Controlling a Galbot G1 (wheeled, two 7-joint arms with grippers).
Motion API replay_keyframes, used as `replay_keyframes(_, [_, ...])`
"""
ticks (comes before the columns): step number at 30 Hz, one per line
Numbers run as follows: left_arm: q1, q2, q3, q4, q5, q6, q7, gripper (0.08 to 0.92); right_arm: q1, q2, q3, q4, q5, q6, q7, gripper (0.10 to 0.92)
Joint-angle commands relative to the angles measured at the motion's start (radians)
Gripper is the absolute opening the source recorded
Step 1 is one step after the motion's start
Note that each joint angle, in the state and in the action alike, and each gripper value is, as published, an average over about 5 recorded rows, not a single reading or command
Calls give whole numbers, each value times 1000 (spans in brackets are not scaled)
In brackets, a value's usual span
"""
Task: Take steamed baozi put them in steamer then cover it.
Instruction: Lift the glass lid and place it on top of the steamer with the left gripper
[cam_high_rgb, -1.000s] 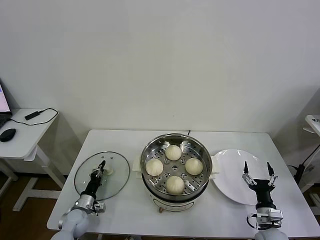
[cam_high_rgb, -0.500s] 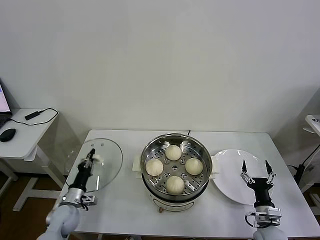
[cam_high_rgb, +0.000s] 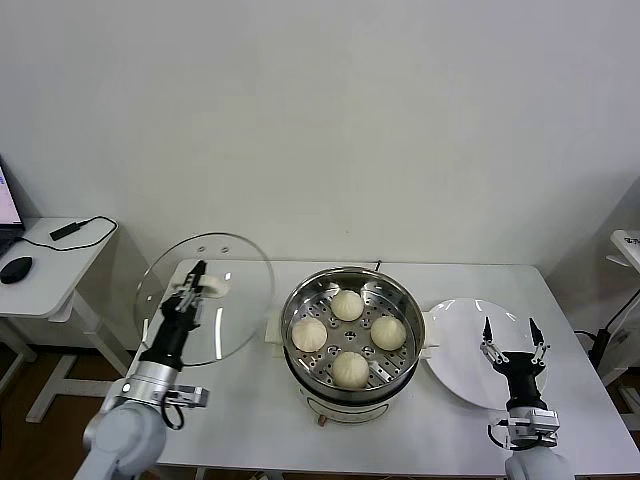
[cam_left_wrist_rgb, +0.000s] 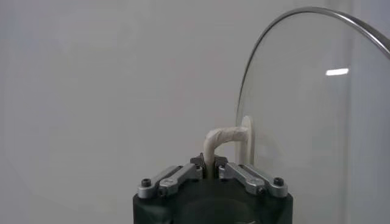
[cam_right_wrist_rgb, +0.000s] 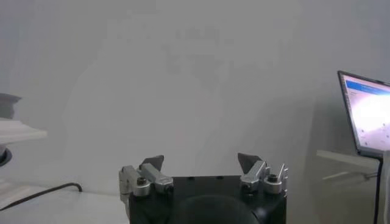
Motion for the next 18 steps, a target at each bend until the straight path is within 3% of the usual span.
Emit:
replay_keyframes(1, [-163, -14, 468, -270, 78, 314, 204, 189, 12, 10, -4, -15, -8, -6, 3, 823])
replay_keyframes(8, [-283, -93, 675, -158, 148, 412, 276, 189, 30, 29, -7, -34, -18, -8, 7, 823])
replay_keyframes(18, [-357, -204, 762, -20, 277, 512, 383, 189, 44, 51, -6, -49, -33, -11, 11, 823])
